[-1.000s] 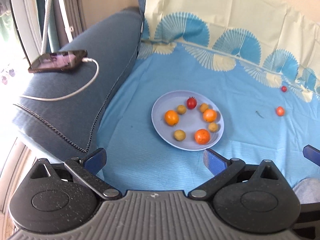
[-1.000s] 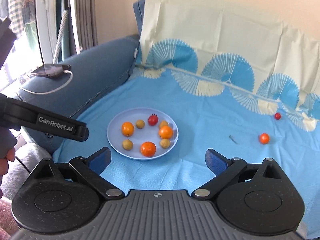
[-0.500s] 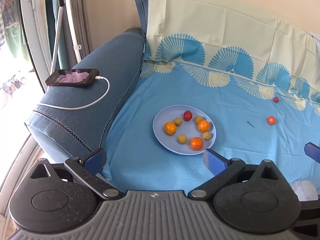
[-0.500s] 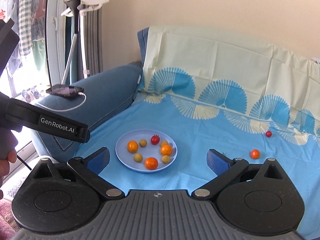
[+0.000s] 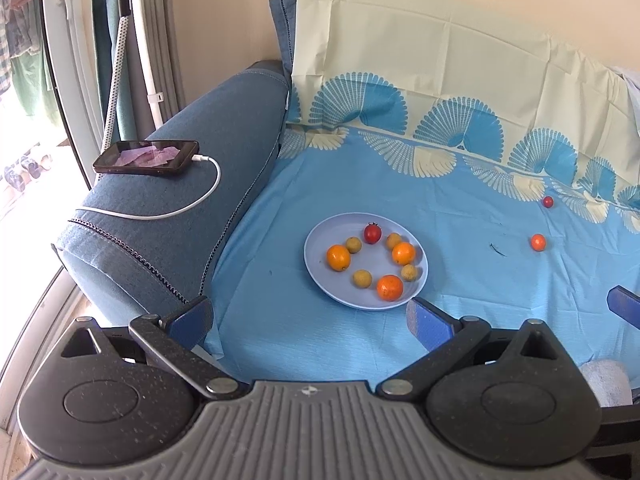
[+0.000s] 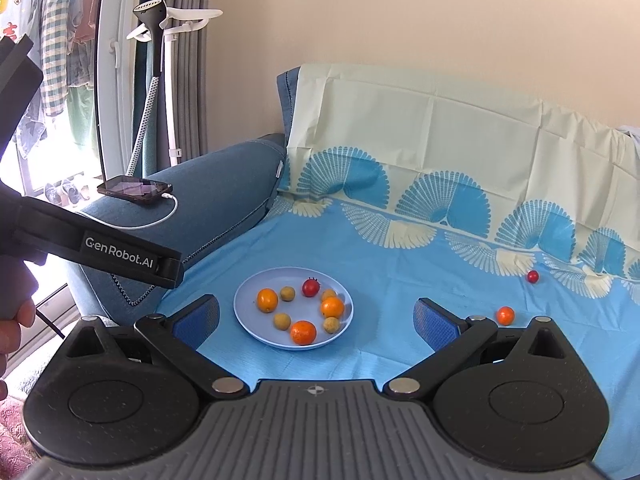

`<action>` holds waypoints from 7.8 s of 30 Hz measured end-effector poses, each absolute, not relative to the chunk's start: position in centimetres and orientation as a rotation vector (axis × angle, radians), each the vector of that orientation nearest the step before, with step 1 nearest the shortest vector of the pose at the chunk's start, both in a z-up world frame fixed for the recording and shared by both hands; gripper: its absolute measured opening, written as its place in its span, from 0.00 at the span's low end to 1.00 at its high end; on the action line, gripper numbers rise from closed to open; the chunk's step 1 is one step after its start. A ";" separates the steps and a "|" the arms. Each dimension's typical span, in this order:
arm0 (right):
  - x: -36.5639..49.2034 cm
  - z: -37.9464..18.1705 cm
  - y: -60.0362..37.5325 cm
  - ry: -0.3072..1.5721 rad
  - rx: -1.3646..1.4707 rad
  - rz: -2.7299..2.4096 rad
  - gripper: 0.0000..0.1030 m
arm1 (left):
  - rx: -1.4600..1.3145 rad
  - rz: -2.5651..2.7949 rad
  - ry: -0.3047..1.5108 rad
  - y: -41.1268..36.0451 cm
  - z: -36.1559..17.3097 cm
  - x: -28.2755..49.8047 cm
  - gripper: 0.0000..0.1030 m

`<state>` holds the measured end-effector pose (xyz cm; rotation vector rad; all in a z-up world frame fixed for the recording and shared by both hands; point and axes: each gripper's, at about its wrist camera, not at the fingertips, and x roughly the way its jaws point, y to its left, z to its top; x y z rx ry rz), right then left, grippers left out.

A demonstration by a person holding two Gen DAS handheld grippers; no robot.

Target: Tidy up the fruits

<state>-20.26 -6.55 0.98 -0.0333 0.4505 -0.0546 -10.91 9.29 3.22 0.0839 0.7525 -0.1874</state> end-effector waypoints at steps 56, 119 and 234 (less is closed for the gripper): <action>-16.6 -4.8 -30.8 0.539 0.217 -0.552 0.99 | 0.264 -0.472 0.975 -15.8 -4.0 1.0 1.00; -20.1 0.7 -16.2 0.493 0.172 -0.015 0.31 | 0.232 -0.265 0.841 1.0 3.8 -8.9 0.39; -8.1 -5.0 -8.6 0.700 -0.040 -0.109 0.99 | 0.293 -0.204 0.933 3.2 -3.3 -0.6 1.00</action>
